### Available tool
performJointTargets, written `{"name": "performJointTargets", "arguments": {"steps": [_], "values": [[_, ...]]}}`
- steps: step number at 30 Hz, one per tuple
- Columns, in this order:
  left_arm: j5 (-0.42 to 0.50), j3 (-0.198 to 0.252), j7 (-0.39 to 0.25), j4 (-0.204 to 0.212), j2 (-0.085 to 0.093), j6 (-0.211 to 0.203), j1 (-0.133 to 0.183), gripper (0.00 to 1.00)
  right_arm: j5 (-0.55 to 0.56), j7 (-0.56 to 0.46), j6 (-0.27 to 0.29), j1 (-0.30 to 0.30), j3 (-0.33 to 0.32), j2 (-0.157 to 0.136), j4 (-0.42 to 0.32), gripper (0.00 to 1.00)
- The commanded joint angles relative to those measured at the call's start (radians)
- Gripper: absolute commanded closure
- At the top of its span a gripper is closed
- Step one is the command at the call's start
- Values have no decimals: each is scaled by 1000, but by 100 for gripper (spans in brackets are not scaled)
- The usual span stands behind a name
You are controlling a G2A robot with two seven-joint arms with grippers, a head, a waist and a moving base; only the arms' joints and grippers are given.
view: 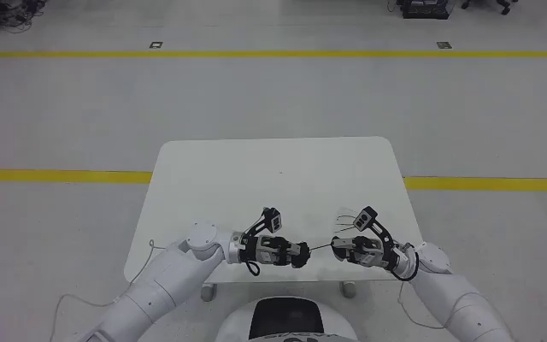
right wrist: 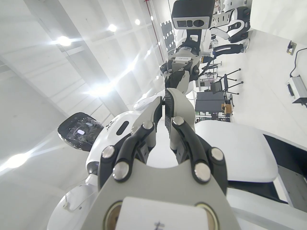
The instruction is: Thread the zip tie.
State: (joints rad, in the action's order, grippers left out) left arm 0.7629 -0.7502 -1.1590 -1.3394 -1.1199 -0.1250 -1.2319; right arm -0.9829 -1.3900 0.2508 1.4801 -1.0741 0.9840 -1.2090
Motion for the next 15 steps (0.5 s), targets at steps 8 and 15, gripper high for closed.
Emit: {"name": "performJointTargets", "arguments": {"steps": [8, 15], "values": [[7, -18, 60, 30, 5, -5, -5, 0, 13, 0, 14, -15, 14, 2, 13, 100], [-1, -22, 66, 32, 7, -8, -5, 0, 53, 0, 41, -32, 23, 1, 1, 100]]}}
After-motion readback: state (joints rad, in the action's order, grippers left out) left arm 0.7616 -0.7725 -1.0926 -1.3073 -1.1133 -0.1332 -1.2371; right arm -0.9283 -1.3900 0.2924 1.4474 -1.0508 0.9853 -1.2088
